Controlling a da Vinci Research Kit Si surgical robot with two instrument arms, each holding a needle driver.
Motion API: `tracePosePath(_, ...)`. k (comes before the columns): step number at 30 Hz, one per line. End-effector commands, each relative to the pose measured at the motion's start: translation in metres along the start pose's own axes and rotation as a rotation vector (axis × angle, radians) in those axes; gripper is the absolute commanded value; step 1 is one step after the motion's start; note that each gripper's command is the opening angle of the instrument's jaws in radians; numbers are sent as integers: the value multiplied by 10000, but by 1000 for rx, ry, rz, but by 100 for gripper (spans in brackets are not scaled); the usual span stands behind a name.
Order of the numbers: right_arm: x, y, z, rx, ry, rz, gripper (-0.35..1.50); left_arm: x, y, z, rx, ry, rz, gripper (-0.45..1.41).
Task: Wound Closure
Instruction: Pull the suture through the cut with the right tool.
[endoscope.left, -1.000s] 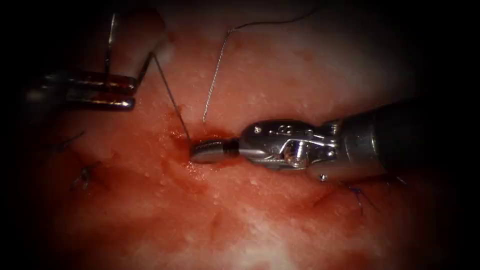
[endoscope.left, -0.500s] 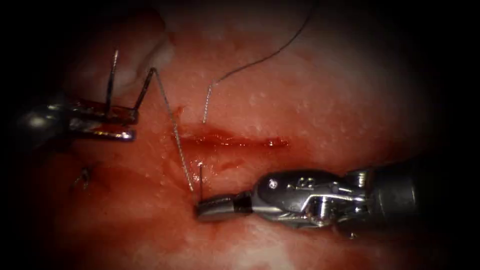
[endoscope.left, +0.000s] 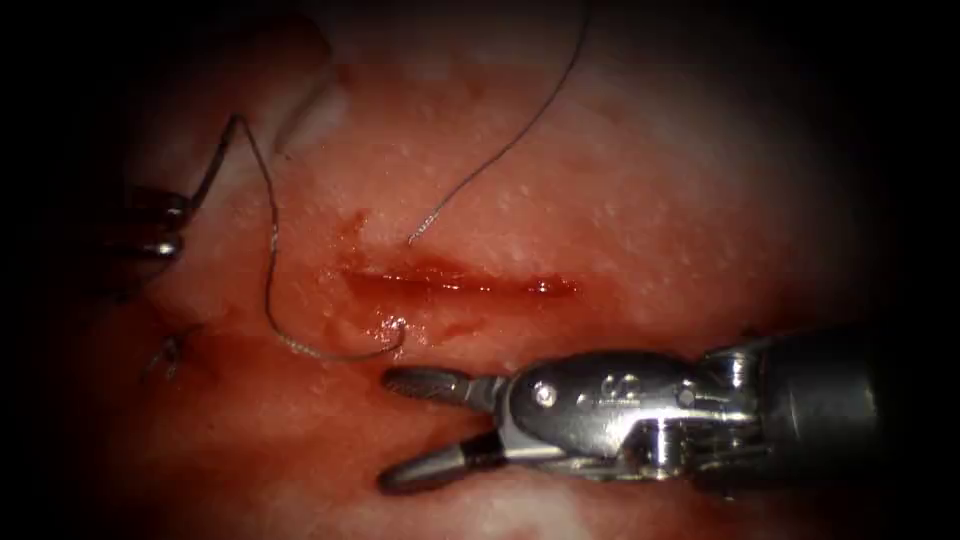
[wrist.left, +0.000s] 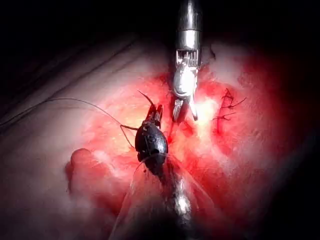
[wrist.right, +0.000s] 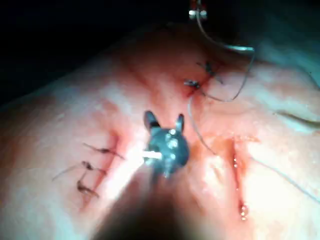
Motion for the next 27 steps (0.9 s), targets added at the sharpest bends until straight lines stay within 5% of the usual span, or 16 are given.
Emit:
tracePosePath(1, -10, 10, 5, -24, -9, -7, 113, -2, -3, 0, 10, -4, -4, -45)
tracePosePath(10, -32, 53, 11, -117, -55, -56, 113, 8, -3, -21, 56, -4, -7, -45)
tracePosePath(15, -46, 68, 36, -113, -59, -63, 91, 5, -1, -12, 49, -1, -4, -45)
tracePosePath(16, -52, 72, 49, -91, -66, -68, 69, 5, -1, -11, 47, 0, -3, -45)
tracePosePath(19, -55, 73, 56, -80, -73, -72, 50, 5, -1, -10, 48, 0, -3, -45)
tracePosePath(21, -60, 73, 59, -58, -76, -77, -17, 4, -1, -9, 49, -1, -2, -45)
tracePosePath(23, -63, 73, 57, -39, -85, -79, -35, 3, -1, -8, 47, 0, -2, -45)
tracePosePath(27, -69, 63, 38, -13, -113, -55, -35, -1, -2, -3, 49, -1, 2, -45)
